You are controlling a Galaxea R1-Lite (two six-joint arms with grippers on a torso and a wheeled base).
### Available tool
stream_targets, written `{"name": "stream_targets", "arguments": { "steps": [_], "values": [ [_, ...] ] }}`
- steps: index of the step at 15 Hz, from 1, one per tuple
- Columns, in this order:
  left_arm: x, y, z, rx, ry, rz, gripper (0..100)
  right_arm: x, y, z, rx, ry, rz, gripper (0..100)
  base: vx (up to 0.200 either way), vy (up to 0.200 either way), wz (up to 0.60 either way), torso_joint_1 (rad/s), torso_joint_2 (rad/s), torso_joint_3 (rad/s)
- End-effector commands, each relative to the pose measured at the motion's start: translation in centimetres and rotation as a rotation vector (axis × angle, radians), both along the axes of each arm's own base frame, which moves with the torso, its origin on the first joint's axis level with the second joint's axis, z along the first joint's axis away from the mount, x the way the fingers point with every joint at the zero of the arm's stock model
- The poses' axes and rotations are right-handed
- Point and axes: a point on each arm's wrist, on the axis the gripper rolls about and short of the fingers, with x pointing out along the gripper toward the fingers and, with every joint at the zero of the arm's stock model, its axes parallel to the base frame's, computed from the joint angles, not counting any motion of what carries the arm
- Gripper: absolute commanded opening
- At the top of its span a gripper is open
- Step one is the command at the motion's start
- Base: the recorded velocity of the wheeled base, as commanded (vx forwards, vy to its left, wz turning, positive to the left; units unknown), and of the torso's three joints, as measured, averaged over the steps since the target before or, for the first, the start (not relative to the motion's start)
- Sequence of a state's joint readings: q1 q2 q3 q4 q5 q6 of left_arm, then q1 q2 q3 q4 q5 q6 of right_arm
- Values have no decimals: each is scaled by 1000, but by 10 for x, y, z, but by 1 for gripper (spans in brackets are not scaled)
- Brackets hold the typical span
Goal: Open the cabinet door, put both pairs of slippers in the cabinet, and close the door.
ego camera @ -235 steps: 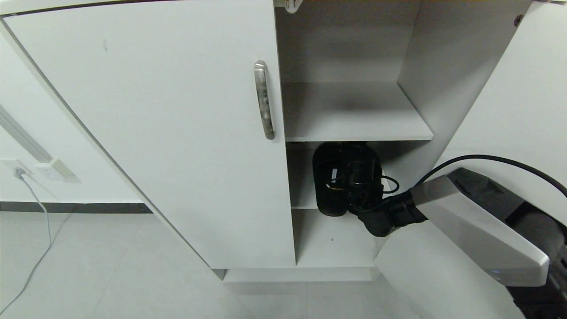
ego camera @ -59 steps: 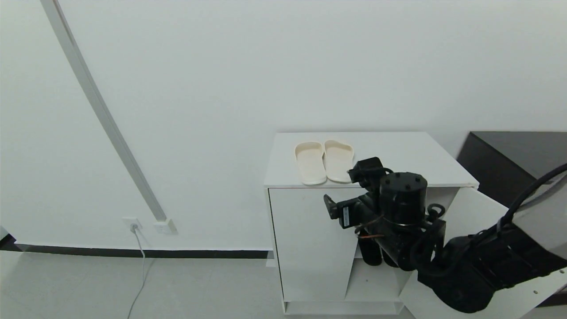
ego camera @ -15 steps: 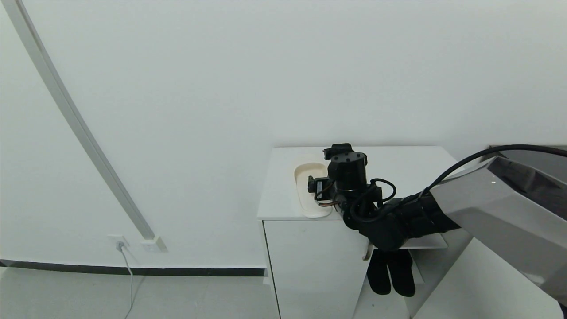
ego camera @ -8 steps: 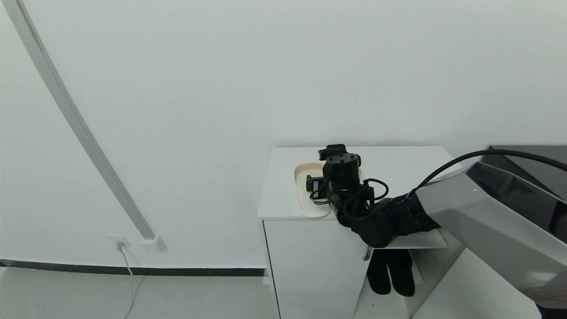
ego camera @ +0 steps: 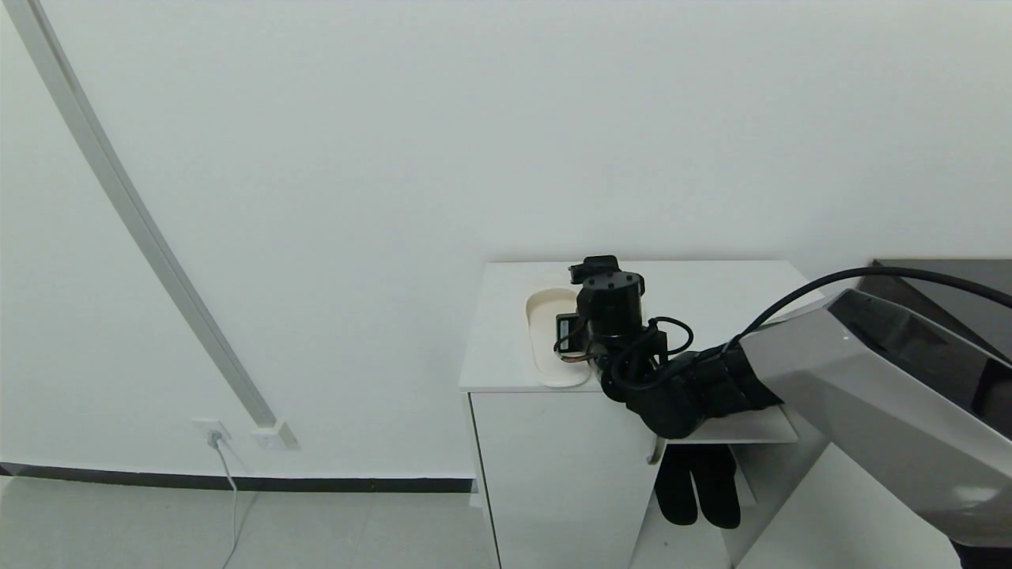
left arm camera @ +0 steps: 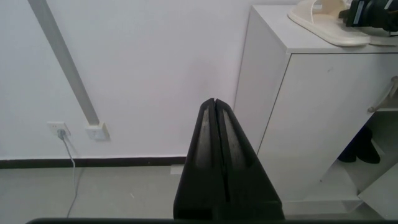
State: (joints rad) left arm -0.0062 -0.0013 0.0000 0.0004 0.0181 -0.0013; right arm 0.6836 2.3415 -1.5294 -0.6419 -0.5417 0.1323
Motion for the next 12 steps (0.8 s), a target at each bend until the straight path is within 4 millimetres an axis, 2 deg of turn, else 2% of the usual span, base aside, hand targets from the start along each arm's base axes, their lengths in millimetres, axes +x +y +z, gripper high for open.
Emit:
{"name": "stream_targets", "arguments": {
  "steps": [1, 5, 7, 8, 12],
  "values": [
    [0, 0, 0, 0, 1, 0, 0, -1, 0, 2, 2, -2, 1, 0, 0, 0, 0, 0, 0, 0],
    [0, 0, 0, -2, 1, 0, 0, -16, -8, 23, -10, 11, 15, 0, 0, 0, 0, 0, 0, 0],
    [0, 0, 0, -2, 1, 0, 0, -35, -11, 47, -3, 13, 35, 0, 0, 0, 0, 0, 0, 0],
    [0, 0, 0, -2, 1, 0, 0, -39, -12, 50, -3, 12, 40, 0, 0, 0, 0, 0, 0, 0],
    [0, 0, 0, -13, 1, 0, 0, -78, -17, 57, 5, 42, 104, 0, 0, 0, 0, 0, 0, 0]
  ]
}}
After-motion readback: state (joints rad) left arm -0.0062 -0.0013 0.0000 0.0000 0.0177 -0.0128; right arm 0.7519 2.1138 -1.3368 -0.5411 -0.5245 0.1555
